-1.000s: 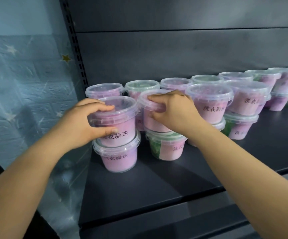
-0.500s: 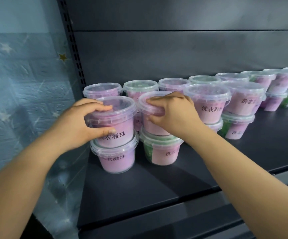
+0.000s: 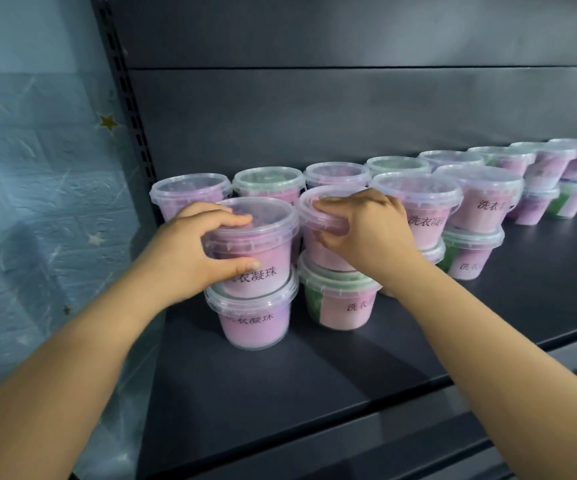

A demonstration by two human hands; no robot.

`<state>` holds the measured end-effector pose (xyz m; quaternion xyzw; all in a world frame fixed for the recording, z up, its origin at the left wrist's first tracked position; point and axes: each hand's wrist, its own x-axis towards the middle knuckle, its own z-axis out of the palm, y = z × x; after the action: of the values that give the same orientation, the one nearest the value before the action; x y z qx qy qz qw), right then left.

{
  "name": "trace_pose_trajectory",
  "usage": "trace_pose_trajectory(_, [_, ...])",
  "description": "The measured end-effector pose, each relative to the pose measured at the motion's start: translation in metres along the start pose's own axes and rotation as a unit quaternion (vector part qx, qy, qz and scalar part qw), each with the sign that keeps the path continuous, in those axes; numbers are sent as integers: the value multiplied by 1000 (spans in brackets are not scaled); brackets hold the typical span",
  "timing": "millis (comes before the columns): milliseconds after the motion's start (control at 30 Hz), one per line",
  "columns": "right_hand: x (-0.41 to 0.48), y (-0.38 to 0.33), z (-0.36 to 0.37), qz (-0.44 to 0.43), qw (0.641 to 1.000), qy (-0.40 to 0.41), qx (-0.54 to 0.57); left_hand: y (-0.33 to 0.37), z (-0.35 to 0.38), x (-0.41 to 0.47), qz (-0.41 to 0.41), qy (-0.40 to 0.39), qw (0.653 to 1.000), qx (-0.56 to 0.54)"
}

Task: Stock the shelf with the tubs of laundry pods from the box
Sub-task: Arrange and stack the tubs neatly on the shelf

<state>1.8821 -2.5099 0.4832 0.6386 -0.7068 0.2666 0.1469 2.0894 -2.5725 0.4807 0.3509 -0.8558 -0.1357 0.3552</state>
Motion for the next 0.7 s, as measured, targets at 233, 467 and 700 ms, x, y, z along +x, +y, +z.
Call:
trace_pose_trajectory(233, [2, 49, -10, 39, 999, 17, -3, 23, 41, 33, 14, -24, 1000, -5])
trace_pose_trajectory(467, [4, 90, -17, 33, 999, 36, -10, 43, 72, 55, 24, -26, 999, -12])
trace_pose_trajectory(700, [6, 94, -15, -31, 980, 178, 90, 49, 37, 49, 24, 124, 990, -60])
